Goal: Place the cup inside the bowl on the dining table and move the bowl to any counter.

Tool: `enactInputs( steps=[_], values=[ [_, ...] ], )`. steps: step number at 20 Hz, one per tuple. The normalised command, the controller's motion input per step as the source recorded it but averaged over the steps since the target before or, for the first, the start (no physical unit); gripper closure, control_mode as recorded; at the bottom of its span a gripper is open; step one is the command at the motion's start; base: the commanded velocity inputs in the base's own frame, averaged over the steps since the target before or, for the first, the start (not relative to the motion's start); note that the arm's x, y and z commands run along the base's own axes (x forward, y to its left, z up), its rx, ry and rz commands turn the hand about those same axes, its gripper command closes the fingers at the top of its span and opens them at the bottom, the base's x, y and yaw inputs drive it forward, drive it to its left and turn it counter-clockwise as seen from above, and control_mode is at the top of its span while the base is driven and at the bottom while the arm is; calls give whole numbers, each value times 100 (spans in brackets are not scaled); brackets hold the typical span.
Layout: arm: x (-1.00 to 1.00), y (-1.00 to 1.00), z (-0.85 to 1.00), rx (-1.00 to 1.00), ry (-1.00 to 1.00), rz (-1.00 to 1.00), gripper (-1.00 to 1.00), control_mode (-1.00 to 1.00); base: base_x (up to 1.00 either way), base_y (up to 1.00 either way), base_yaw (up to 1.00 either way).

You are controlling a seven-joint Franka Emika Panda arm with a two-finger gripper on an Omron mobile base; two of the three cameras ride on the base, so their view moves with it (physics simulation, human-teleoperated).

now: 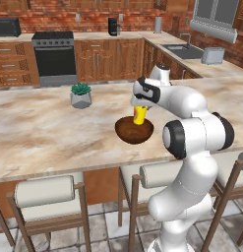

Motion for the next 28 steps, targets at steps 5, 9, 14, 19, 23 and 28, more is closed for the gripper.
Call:
enactInputs(
  steps=[5, 9, 14, 19, 23, 28],
  values=[
    [0, 0, -13, 0, 0, 0, 100, -100, 0, 0, 0],
    [0, 1, -16, -1, 0, 0, 100, -100, 0, 0, 0],
    [0, 12, -16, -1, 0, -1, 100, -100, 0, 0, 0],
    [0, 21, -18, 0, -1, -3, 100, -100, 0, 0, 0],
    [0, 17, -18, 0, -2, -3, 100, -100, 0, 0, 0],
    [0, 4, -13, 0, -1, -3, 100, -100, 0, 0, 0]
  ],
)
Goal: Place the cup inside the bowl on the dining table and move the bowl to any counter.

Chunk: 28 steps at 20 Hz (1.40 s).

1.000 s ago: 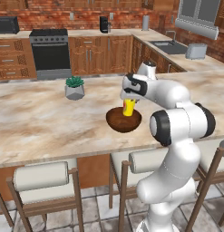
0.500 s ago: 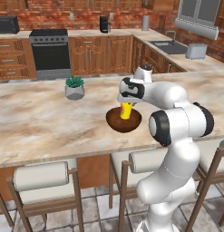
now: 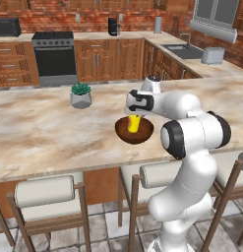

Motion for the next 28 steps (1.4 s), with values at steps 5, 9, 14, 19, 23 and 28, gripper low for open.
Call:
enactInputs(
  steps=[5, 9, 14, 19, 23, 28],
  values=[
    [0, 0, -7, 0, 0, -4, 100, -100, 0, 0, 0],
    [7, 0, -1, 0, 0, -4, 100, -100, 0, 0, 0],
    [10, 0, -6, 0, 0, -5, 100, -100, 0, 0, 0],
    [8, 0, -15, 0, 0, -4, 100, -100, 0, 0, 0],
    [3, 0, -20, 0, 0, -5, 100, -100, 0, 0, 0],
    [0, 0, -14, 0, 0, -5, 100, -100, 0, 0, 0]
  ],
)
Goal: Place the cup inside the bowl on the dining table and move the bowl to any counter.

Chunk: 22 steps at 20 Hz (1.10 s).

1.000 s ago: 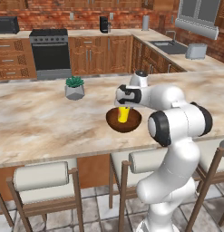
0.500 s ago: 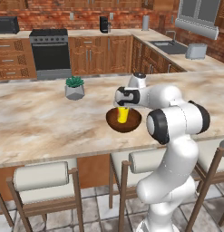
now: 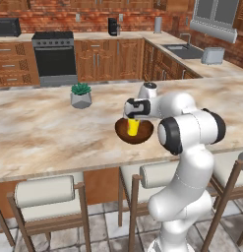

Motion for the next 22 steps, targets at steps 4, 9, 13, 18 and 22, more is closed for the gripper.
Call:
enactInputs(
  steps=[4, 9, 13, 18, 22],
  values=[
    [0, 0, -9, 0, 0, -4, 100, -100, 0, 0, 0],
    [0, 0, -8, 0, 0, -4, 100, -100, 0, 0, 0],
    [0, 0, -13, 0, 0, -4, 100, -100, 0, 0, 0],
    [0, 0, -11, 0, 0, -4, 100, -100, 0, 0, 0],
    [0, 0, -10, 0, 0, -4, 100, -100, 0, 0, 0]
  ],
)
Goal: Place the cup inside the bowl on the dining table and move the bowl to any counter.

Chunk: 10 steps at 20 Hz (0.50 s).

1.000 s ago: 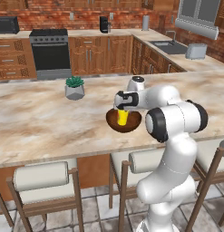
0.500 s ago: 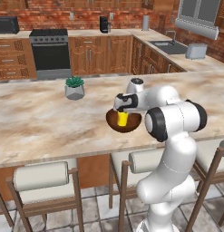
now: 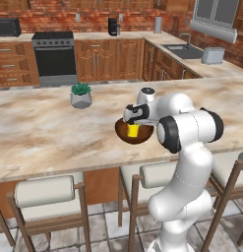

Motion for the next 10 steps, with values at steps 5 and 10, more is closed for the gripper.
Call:
enactInputs(
  steps=[5, 10],
  values=[
    [0, 0, -9, 0, 0, -3, 100, -100, 0, 0, 0],
    [0, 0, -8, 0, 0, -2, 100, -100, 0, 0, 0]
  ],
)
